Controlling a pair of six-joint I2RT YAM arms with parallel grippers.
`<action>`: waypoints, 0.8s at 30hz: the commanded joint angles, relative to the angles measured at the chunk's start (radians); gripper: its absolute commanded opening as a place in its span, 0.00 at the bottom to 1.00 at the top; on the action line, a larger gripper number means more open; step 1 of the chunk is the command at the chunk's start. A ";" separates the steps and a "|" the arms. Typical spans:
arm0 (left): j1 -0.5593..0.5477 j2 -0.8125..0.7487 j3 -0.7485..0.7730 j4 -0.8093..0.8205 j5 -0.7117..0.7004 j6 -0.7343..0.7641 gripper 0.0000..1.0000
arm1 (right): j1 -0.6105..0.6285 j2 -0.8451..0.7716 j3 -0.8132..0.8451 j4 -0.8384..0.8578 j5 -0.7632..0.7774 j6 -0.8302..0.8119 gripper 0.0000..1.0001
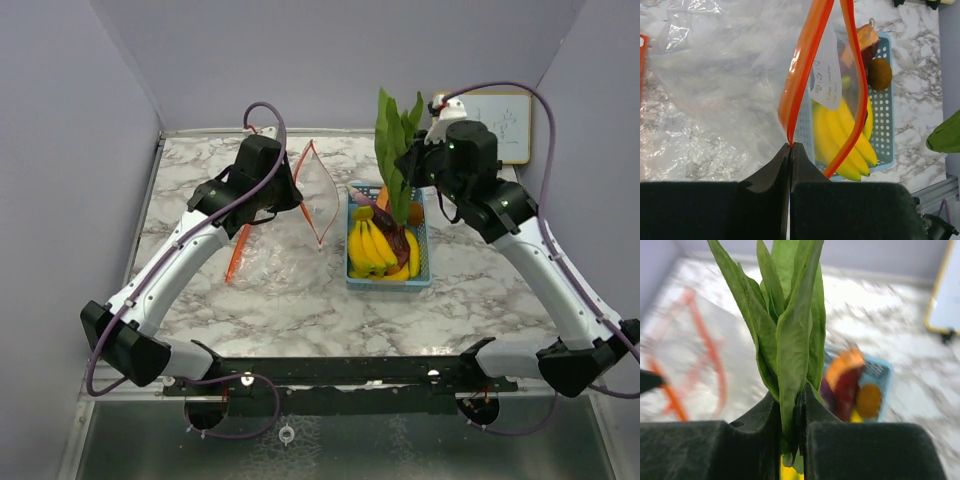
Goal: Place the food in the zip-top bag and seal the zipper
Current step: Pick up the fake vegetable from the bin, then place the fake vegetable in the zipper food storage bag.
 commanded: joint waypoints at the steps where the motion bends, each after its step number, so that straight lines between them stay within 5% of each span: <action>1: 0.004 0.029 0.081 0.008 0.090 -0.041 0.00 | 0.000 -0.035 0.025 0.260 -0.305 0.069 0.02; 6: 0.003 0.073 0.135 0.009 0.153 -0.077 0.00 | 0.001 -0.065 -0.070 0.667 -0.412 0.231 0.02; 10: 0.003 0.090 0.144 0.022 0.205 -0.110 0.00 | 0.004 -0.039 -0.138 0.832 -0.403 0.286 0.02; 24: 0.019 0.102 0.158 0.049 0.274 -0.177 0.00 | 0.093 0.029 -0.222 0.874 -0.358 0.219 0.02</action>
